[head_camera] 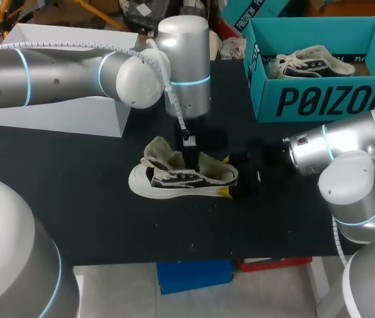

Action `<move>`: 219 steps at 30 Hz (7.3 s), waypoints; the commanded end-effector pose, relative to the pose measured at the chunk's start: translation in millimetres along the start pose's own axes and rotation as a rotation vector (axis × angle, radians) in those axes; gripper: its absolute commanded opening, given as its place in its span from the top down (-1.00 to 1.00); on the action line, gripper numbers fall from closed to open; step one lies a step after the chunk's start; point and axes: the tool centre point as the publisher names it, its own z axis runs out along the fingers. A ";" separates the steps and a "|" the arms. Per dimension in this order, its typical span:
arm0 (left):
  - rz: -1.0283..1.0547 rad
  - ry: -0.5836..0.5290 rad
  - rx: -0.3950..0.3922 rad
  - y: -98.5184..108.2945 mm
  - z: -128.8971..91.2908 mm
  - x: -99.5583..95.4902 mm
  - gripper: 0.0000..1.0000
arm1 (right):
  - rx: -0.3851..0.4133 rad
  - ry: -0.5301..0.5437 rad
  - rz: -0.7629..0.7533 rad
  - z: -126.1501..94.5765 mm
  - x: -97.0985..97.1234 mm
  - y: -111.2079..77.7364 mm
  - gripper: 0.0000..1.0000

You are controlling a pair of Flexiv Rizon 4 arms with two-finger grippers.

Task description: Take the shoe out of the shoebox, open the shoe tongue, remove and reinsert the insole, then place the shoe into the shoebox

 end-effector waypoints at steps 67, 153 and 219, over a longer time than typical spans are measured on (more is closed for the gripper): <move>-0.185 -0.864 -0.168 41.9 22.4 -85.8 0.25 | 0.000 -0.001 0.002 1.6 -0.5 -0.9 1.00; 0.162 -0.671 0.012 21.6 -12.7 -8.5 -1.00 | 0.000 -0.001 0.002 1.6 -0.5 -0.9 1.00; 0.087 -0.873 0.211 -64.7 -13.3 -26.2 0.17 | 0.000 -0.001 0.002 1.6 -0.5 -0.9 1.00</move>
